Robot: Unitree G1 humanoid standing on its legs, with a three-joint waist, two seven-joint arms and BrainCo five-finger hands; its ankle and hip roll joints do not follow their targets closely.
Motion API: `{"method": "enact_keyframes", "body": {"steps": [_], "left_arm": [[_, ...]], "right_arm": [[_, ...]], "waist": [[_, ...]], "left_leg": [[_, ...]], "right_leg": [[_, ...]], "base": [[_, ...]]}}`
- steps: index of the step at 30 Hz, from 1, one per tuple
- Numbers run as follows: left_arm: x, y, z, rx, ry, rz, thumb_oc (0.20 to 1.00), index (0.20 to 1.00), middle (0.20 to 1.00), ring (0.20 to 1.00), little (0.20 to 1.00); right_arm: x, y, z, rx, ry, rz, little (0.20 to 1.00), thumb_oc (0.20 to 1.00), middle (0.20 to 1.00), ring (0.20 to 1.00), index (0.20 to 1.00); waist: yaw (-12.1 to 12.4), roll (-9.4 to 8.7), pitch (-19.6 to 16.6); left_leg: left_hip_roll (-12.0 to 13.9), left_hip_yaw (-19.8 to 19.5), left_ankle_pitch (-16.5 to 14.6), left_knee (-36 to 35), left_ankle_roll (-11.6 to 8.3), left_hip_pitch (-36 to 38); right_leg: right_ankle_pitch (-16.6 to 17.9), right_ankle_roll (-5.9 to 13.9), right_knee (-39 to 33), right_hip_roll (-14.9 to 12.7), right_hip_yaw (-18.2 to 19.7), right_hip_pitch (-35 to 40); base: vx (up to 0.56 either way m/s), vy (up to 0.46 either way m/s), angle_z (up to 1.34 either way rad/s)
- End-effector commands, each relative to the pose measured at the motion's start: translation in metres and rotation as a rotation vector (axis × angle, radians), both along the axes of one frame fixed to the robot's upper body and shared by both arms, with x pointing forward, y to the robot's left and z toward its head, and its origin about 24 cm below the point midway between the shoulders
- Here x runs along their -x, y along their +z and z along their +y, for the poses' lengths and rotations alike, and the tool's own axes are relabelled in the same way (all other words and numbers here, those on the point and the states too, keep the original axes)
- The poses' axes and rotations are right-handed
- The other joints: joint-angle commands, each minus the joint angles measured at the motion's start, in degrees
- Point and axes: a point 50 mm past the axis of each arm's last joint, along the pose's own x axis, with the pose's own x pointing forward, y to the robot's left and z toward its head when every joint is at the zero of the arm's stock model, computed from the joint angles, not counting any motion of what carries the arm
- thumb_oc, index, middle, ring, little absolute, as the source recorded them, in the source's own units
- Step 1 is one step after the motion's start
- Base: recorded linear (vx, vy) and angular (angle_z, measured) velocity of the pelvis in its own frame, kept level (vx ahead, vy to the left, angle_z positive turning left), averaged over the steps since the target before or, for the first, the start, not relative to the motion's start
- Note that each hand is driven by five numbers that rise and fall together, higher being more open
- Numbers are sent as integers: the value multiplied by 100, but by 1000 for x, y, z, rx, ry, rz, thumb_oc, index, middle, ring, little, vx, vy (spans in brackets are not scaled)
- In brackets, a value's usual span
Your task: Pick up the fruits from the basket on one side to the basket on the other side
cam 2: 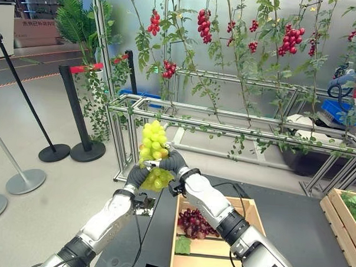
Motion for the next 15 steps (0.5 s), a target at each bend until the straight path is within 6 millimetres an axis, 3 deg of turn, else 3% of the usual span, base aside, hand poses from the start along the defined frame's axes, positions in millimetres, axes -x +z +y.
{"method": "enact_keyframes", "body": {"steps": [1, 5, 6, 10, 15], "left_arm": [[-33, 56, -37, 105, -81, -190, 200, 200, 200, 200, 200], [-30, 53, -30, 125, -57, -181, 200, 200, 200, 200, 200], [-28, 49, -20, 141, -21, -170, 200, 200, 200, 200, 200], [-26, 44, -12, 144, 6, -155, 200, 200, 200, 200, 200], [-19, 34, 10, 154, 65, -129, 200, 200, 200, 200, 200]], "right_arm": [[37, 61, 57, -286, 290, -172, 1000, 1000, 1000, 1000, 1000], [38, 59, 48, -310, 272, -165, 1000, 1000, 1000, 1000, 1000], [38, 57, 34, -328, 237, -174, 1000, 1000, 1000, 1000, 1000], [38, 52, 21, -340, 195, -163, 1000, 1000, 1000, 1000, 1000], [36, 43, -12, -339, 84, -166, 1000, 1000, 1000, 1000, 1000]], "waist": [[6, 42, 75], [-9, 52, 79], [-29, 59, 93], [-63, 68, 94], [-101, 101, 110]], "left_leg": [[-59, 289, -581, 78, 283, 158], [-62, 293, -588, 76, 285, 161], [-65, 297, -536, 89, 291, 127], [-54, 307, -588, 75, 284, 172], [-46, 314, -530, 85, 285, 130]], "right_leg": [[-648, 50, 433, -68, -209, 133], [-649, 48, 439, -66, -207, 126], [-606, 44, 452, -71, -211, 84], [-658, 47, 451, -61, -201, 117], [-616, 46, 460, -58, -187, 60]], "base": [[-44, 0, -1], [-21, 1, -1], [0, 0, 0], [0, 0, 0], [-19, -1, 0]]}}
